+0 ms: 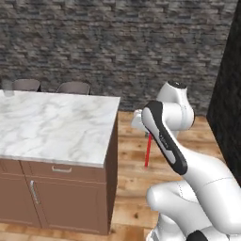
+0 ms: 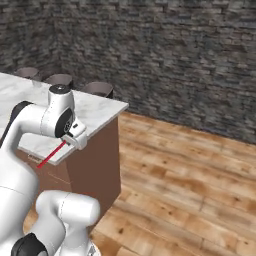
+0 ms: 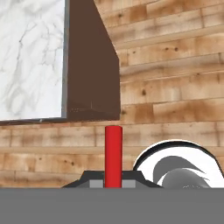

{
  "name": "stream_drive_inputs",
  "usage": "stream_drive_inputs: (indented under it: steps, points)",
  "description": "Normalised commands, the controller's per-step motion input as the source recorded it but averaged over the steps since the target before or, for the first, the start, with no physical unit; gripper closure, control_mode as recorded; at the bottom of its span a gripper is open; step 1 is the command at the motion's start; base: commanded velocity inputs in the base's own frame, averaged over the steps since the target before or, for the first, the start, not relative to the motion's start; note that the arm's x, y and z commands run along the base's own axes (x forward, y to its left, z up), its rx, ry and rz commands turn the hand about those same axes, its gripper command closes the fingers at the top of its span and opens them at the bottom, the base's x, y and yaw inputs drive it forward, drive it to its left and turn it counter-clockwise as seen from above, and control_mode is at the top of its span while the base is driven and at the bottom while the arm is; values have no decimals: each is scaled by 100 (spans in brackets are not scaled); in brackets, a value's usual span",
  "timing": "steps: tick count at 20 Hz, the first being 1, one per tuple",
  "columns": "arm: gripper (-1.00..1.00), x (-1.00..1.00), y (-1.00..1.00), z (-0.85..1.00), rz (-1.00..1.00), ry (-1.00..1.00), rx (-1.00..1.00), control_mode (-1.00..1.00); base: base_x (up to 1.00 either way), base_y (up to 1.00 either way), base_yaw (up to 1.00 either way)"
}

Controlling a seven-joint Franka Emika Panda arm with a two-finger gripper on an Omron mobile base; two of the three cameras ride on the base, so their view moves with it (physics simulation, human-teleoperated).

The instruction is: Take a straw from the drawer in front and place it inside the glass cup on the dining counter.

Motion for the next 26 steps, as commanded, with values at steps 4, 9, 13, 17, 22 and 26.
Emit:
stream_drive_inputs:
  steps: [4, 9, 13, 17, 22, 26]
  points:
    - [100, 0, 0, 0, 0, 0, 0, 100, 74, -80, 17]
    - [100, 0, 0, 0, 0, 0, 0, 100, 96, -71, 16]
    - [100, 0, 0, 0, 0, 0, 0, 100, 100, -66, 16]
    - [100, 0, 0, 0, 0, 0, 0, 100, 100, -67, 16]
    - [100, 0, 0, 0, 0, 0, 0, 100, 100, -64, 17]
    - [100, 0, 0, 0, 0, 0, 0, 100, 100, -57, 25]
